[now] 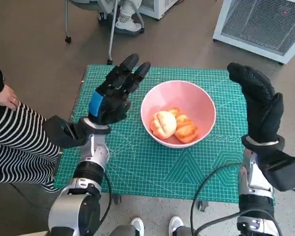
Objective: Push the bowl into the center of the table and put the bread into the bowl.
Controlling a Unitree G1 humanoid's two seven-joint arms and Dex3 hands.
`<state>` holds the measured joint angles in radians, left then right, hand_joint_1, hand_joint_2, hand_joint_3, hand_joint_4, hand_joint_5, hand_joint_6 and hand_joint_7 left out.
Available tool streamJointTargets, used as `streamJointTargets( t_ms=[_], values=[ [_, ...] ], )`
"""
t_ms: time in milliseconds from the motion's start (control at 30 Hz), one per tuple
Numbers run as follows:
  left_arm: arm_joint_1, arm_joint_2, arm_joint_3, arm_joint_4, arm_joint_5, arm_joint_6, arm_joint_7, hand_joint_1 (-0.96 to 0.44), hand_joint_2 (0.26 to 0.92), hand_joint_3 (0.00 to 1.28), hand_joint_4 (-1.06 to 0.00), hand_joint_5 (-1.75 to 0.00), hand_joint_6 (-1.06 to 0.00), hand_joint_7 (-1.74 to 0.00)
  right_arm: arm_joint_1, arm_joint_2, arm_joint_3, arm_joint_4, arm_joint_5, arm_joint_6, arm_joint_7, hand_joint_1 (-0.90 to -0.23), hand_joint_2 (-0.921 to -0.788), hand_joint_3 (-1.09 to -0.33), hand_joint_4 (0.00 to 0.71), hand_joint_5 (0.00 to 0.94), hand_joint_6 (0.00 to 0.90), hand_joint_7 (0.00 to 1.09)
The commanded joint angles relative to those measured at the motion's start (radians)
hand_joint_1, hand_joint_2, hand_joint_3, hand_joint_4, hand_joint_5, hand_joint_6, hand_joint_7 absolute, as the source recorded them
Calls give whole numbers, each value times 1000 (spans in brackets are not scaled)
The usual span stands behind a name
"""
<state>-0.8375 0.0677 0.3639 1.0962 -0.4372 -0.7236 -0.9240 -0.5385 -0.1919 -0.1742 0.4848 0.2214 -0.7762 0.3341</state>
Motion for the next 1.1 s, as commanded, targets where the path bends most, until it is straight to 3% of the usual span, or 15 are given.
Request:
streamJointTargets(
  t_ms=[33,500,1100],
  values=[
    [17,11,7,-10,-3,-5,4,-769,921,354,-258,-28,-330,-96,-5,-6,9,25,-13,1,9,-731,-921,-775,120,1,-1,491],
    [43,0,-3,-19,20,-36,57,-791,921,337,-265,-23,-322,-98,-35,-5,18,78,-2,-5,32,-735,-921,-778,115,0,-1,483],
    [63,-14,-25,-18,73,-161,161,-800,921,353,-237,-4,-268,-84,-47,8,19,94,55,34,92,-739,-921,-769,118,4,11,486]
  ],
)
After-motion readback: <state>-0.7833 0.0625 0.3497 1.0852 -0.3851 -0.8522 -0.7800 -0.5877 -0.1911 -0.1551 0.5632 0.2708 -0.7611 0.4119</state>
